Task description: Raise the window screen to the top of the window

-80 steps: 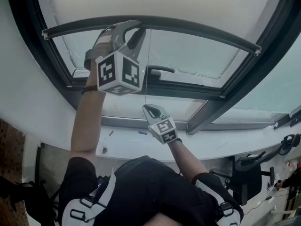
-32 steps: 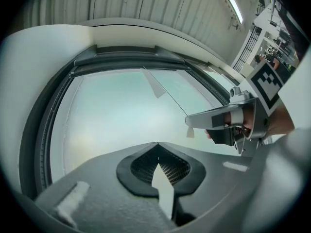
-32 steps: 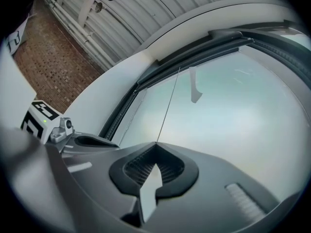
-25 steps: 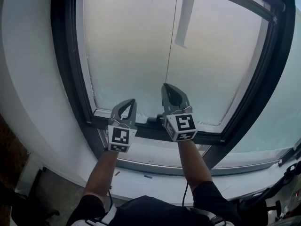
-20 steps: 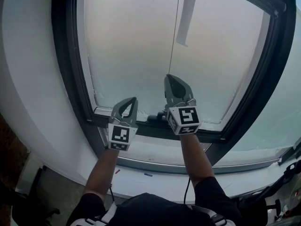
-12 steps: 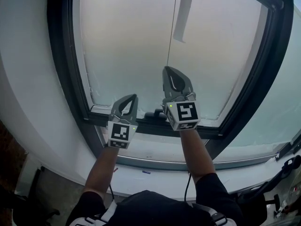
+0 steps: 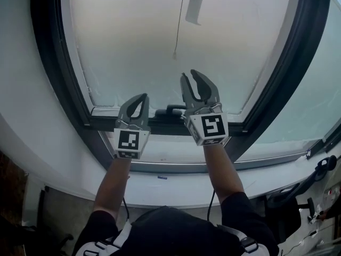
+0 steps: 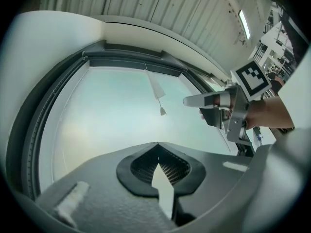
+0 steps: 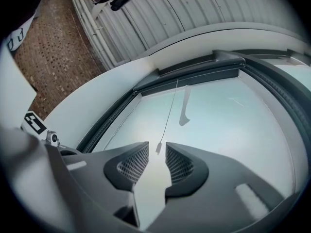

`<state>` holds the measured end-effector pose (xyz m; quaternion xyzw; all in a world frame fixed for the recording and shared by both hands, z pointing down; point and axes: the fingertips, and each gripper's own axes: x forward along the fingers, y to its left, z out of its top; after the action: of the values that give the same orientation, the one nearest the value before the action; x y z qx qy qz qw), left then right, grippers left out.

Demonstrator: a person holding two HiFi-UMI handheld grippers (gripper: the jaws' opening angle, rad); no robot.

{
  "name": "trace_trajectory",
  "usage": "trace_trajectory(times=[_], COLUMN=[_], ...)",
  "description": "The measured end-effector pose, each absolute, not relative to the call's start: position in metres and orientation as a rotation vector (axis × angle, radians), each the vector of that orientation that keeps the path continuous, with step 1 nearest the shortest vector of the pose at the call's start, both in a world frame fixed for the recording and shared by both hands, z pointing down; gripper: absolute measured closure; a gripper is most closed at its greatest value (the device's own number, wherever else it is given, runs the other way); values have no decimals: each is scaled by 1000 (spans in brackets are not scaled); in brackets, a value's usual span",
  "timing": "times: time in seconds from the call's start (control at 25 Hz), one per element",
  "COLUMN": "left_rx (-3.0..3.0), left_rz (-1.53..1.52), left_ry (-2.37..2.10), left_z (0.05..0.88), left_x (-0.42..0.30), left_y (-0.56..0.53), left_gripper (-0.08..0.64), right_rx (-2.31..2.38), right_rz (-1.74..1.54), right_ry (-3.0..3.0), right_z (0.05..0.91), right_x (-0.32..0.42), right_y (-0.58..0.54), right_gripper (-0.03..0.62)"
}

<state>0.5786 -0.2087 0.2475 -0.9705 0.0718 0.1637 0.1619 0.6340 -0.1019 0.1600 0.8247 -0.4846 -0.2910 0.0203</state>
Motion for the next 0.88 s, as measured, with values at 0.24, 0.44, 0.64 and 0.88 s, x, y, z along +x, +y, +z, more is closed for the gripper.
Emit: trace_trajectory(times=[0.24,0.44,0.64,0.88], left_rx=[-2858,-3000,-3163,-3199], left_rz=[517,479,552,542], left_ry=[30,-162,-262,-229], left_z=[275,314,334,353], left_x=[568,561,529,497], left_y=[-185,-165,-145,-103], left_gripper=[557,558,557,557], right_rx=[2751,2873,2871,2906], right_rz=[-759,-586,-459,-322], right_ry=[-1477,-1514,-1540,-1619], right_z=[230,278,323,367], right_x=[631,617,595,573], right_y=[-47,3,57,118], right_gripper=[526,549,563,581])
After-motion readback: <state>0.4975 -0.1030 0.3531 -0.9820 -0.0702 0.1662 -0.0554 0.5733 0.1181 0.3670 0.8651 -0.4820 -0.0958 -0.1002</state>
